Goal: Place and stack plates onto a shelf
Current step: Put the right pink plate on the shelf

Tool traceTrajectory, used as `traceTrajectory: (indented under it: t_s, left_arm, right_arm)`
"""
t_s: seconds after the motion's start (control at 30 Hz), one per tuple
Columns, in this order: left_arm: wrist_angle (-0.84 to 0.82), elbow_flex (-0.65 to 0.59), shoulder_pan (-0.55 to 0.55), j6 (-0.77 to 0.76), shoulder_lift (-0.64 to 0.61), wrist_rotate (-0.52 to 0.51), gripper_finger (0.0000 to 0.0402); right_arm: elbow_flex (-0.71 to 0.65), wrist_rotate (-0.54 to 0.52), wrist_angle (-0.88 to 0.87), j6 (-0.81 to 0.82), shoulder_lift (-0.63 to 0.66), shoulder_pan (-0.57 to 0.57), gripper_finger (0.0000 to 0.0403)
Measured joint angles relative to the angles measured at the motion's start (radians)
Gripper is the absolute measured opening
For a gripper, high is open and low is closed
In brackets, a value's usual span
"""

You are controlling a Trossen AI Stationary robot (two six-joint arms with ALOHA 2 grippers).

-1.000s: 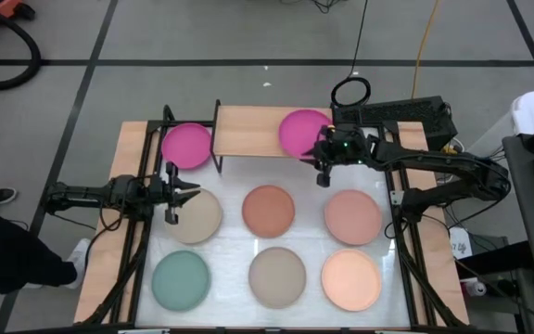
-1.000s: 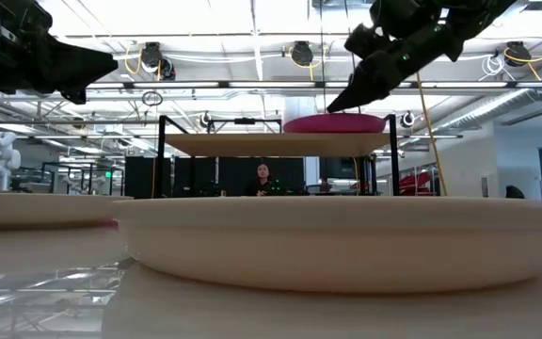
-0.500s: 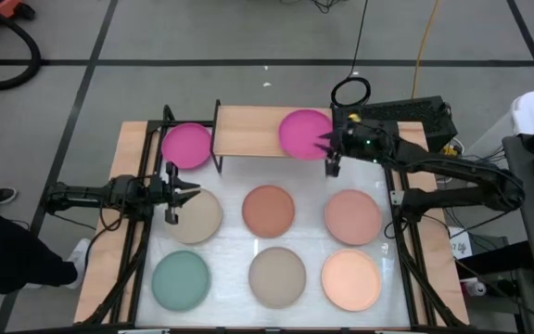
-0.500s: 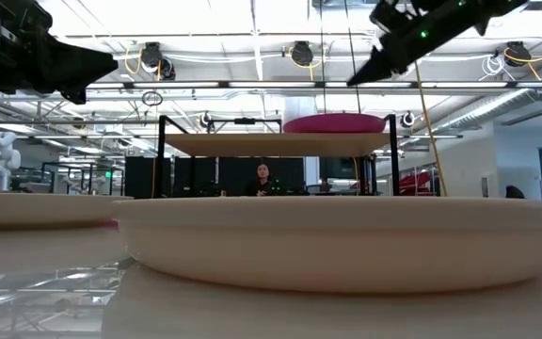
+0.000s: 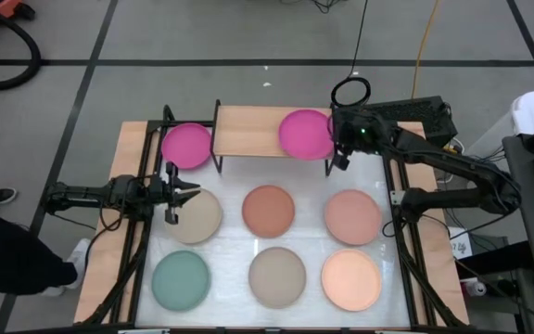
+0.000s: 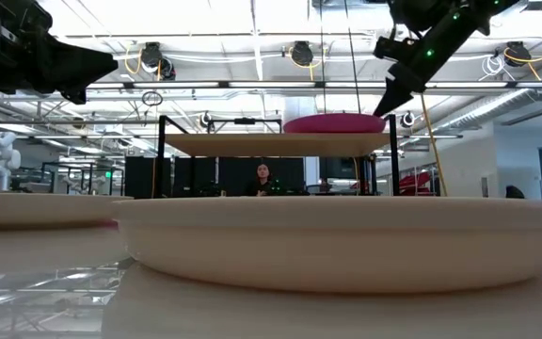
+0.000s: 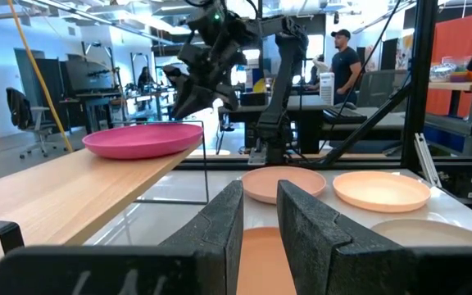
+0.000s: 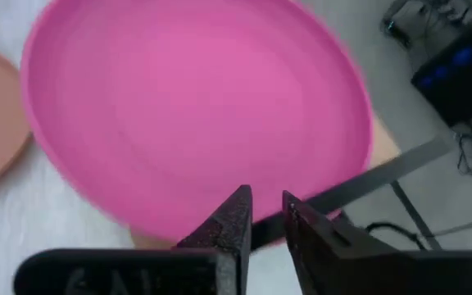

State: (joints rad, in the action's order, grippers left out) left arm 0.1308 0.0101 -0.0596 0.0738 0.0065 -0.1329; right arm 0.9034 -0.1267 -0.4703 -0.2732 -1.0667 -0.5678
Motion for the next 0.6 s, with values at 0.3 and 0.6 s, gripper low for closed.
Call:
traceTrajectory:
  t_s: [0.3, 0.6]
  left_arm:
    - [0.000, 0.000, 0.000, 0.000, 0.000, 0.000, 0.0081]
    - [0.000, 0.000, 0.000, 0.000, 0.000, 0.000, 0.0081]
  right_arm:
    - [0.008, -0.004, -0.020, -0.004, -0.004, -0.040, 0.0050]
    - [0.007, -0.116, -0.040, -0.027, -0.005, -0.050, 0.0050]
